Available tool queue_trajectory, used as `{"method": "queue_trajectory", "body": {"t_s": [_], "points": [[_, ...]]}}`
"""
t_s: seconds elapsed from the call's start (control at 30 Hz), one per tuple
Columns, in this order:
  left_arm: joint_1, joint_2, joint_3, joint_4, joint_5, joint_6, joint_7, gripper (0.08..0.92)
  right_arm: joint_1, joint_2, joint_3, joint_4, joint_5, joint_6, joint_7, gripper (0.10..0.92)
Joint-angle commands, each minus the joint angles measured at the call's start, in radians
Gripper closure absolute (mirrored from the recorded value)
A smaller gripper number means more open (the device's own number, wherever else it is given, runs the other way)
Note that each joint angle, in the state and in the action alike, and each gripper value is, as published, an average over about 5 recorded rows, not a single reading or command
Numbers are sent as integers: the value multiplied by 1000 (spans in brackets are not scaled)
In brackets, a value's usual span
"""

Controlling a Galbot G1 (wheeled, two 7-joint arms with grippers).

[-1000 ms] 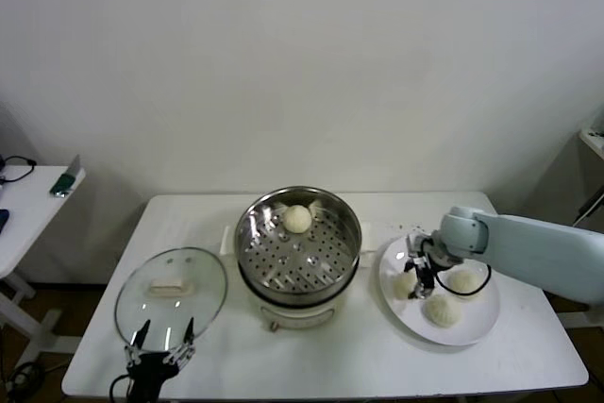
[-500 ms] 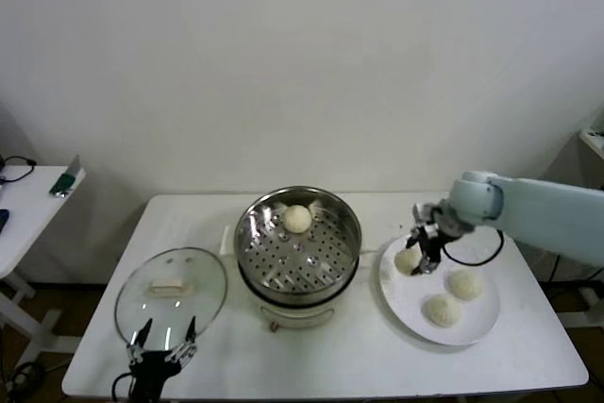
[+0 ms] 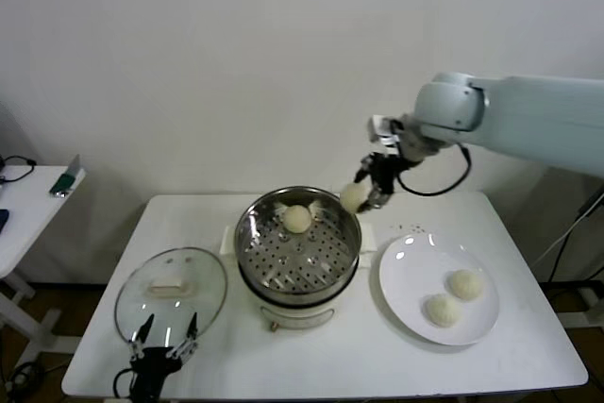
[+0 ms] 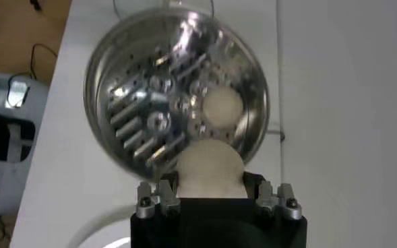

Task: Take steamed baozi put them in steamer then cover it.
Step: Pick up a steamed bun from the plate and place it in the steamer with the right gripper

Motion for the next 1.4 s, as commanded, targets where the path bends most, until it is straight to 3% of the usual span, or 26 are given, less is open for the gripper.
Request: {"method": "queue_trajectory", "body": {"t_s": [0.03,0.47,1.07,1.4], "points": [[0,2,-2,-1,-2,1,1,177,-129,254,84,-7,123,-93,120,380],[12,0,-5,-9,0,0,-1,177,-363,387,90,-225,-38,-99,151,380],[13,-6,-5,-5,1,-2,-6,177,-418,420,100,-320,-96,-79,144,378],[15,-5,-6,-9,1,-2,-6,177,-216,229,62,-179,-86,42,8,208]]}}
